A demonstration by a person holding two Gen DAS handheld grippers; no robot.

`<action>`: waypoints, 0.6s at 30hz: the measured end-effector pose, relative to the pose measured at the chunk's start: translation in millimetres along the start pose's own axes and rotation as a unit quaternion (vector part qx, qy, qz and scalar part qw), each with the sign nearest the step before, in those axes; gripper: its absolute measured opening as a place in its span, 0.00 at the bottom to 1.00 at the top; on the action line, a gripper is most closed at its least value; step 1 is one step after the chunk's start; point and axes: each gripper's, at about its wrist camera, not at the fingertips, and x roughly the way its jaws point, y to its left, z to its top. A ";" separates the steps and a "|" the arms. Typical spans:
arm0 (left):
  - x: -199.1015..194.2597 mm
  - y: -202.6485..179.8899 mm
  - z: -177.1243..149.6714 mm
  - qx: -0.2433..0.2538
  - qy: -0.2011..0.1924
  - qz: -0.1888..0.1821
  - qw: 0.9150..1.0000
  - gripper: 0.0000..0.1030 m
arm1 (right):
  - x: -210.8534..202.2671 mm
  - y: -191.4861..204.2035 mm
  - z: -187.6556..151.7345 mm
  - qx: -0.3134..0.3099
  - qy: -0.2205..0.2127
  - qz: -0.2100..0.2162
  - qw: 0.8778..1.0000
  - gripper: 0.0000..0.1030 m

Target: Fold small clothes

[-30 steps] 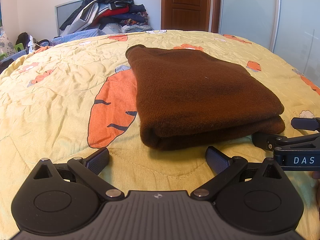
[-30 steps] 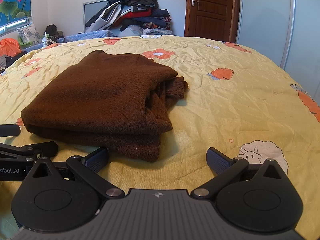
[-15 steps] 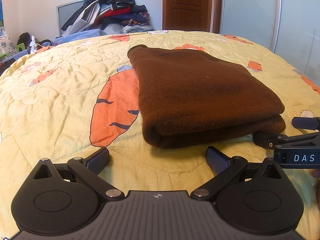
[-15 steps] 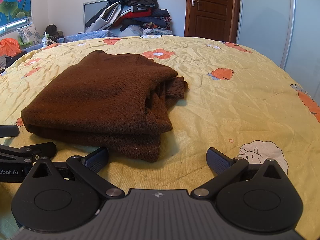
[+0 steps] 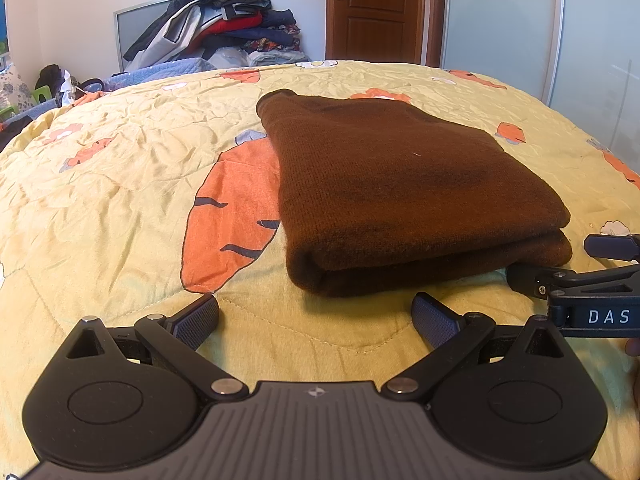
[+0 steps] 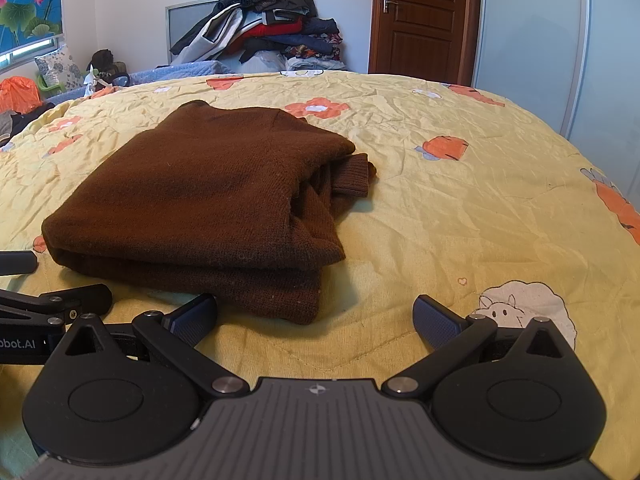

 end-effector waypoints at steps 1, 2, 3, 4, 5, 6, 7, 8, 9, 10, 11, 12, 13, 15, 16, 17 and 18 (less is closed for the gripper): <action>0.0 0.1 0.0 0.000 0.000 0.000 1.000 1.00 | -0.2 -0.1 -0.2 0.000 0.000 0.000 1.000 1.00; 0.0 0.2 -0.1 0.000 0.000 0.000 1.000 1.00 | 0.0 0.0 0.0 0.000 0.000 0.000 1.000 1.00; 0.0 0.1 -0.1 0.000 0.000 0.000 1.000 1.00 | 0.0 0.0 0.0 0.000 0.000 0.000 1.000 1.00; -0.1 0.2 -0.1 0.000 0.000 0.000 1.000 1.00 | -0.2 -0.1 -0.2 0.000 0.000 0.000 1.000 1.00; 0.0 0.3 -0.1 0.000 0.000 0.000 1.000 1.00 | -0.1 0.0 0.0 0.000 0.000 0.000 1.000 1.00; 0.0 0.4 -0.2 0.000 0.000 0.000 1.000 1.00 | -0.2 -0.1 -0.1 0.000 0.000 0.000 1.000 1.00; 0.0 0.4 -0.2 0.000 0.000 0.000 1.000 1.00 | -0.3 -0.1 -0.2 0.000 0.000 0.000 1.000 1.00; -0.1 0.3 -0.3 0.000 0.000 0.000 1.000 1.00 | -0.3 -0.1 -0.2 0.000 0.000 0.000 1.000 1.00; -0.1 0.3 -0.3 0.000 0.000 0.000 1.000 1.00 | -0.1 0.0 0.0 0.000 0.000 0.000 1.000 1.00; -0.1 0.5 -0.3 0.000 0.000 0.000 1.000 1.00 | -0.3 -0.1 -0.1 0.000 0.000 0.000 1.000 1.00; 0.0 0.6 -0.2 0.000 0.001 0.000 1.000 1.00 | -0.3 -0.1 -0.1 0.000 0.000 0.000 1.000 1.00; -0.1 0.8 -0.1 -0.001 0.001 -0.001 1.000 1.00 | -0.3 -0.1 -0.1 0.000 0.000 0.000 1.000 1.00; 0.1 1.0 0.3 -0.003 0.002 0.000 1.000 1.00 | -0.2 0.0 0.1 0.000 0.000 0.000 1.000 1.00; 0.2 1.4 1.4 -0.011 0.004 0.005 1.000 1.00 | -0.3 0.0 -0.2 0.000 0.000 0.000 1.000 1.00; 0.4 1.2 1.7 -0.014 0.004 0.008 1.000 1.00 | -0.4 0.0 -0.2 0.000 0.000 0.000 1.000 1.00; 0.8 1.2 2.1 -0.018 0.004 0.012 1.000 1.00 | -0.4 0.0 -0.2 0.000 0.000 0.000 1.000 1.00; 1.1 0.6 2.7 -0.021 0.004 0.016 1.000 1.00 | -0.3 0.1 0.0 0.000 0.000 0.000 1.000 1.00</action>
